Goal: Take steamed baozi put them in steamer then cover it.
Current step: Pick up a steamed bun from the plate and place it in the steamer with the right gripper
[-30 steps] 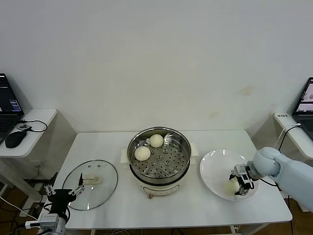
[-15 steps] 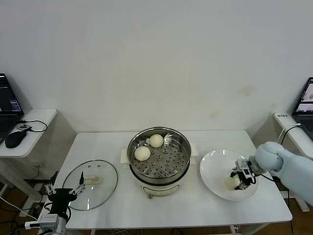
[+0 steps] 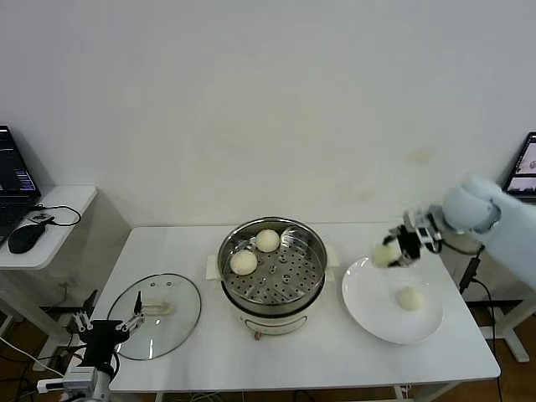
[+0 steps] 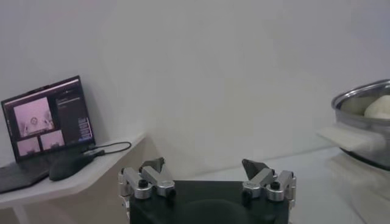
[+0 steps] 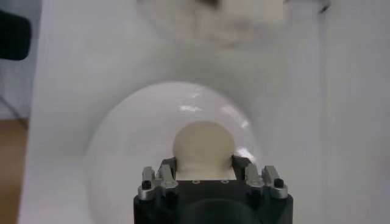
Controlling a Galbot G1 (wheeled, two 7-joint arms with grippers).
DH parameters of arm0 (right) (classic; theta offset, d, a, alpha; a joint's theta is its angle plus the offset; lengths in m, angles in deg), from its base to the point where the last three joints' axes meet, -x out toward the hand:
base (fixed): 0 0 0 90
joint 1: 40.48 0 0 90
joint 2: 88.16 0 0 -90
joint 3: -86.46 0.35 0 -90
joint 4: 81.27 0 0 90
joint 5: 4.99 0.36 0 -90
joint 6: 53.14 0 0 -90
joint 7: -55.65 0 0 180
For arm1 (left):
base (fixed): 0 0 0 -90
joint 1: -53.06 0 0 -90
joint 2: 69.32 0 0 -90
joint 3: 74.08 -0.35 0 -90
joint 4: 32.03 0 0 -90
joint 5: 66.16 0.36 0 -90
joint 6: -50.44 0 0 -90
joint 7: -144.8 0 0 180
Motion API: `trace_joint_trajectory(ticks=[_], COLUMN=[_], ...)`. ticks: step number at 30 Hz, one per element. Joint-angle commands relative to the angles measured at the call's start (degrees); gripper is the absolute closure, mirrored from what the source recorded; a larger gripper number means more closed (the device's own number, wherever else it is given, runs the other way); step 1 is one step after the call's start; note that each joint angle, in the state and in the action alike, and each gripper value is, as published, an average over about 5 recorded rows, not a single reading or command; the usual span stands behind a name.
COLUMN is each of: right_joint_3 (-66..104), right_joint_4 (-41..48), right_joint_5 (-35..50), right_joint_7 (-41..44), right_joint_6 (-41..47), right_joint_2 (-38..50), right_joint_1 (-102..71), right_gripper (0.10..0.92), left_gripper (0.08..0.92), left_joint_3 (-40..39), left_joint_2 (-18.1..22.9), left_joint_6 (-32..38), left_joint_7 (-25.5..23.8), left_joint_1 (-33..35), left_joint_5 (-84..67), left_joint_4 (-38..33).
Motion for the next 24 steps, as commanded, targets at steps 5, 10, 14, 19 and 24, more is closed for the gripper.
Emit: trace_joint_trajectory(ticks=[5,10,14,19,24], right_joint_3=[-13.83,-15.58,-17.41,-20.07,-22.02], right_joint_4=[0.87,2.23,2.97,3.8,3.75], right_joint_5=[8.59,7.7,6.17,3.54,1.29], right_joint_7=[-3.19,-2.73,-2.05,-1.91,-1.69], right_joint_6=[-0.56,-5.65,-10.8,-17.24,-21.74], right_joint_2=[-19.96,-26.5,-30.04,-32.6,-33.76], right_joint_1=[20.34,17.49,15.63,14.43,13.49], right_gripper=[0.448,0.448,0.447,0.431,0.408], left_gripper=[0.177,0.177,0.177,0.177,0.177], left_joint_3=[0.91,1.63,2.16,2.57,2.51], left_joint_2=[0.57,0.94,1.25,1.74,2.25], left_joint_6=[0.0,0.12,0.28,0.34,0.48], left_joint_7=[0.03,0.05,0.12,0.21,0.32], left_joint_1=[0.47,0.7,0.94,0.84,0.74], left_joint_5=[0.03,-0.06,-0.22,-0.42,-0.42], left_joint_4=[-0.86,-1.08,-1.11,-1.24,-1.17])
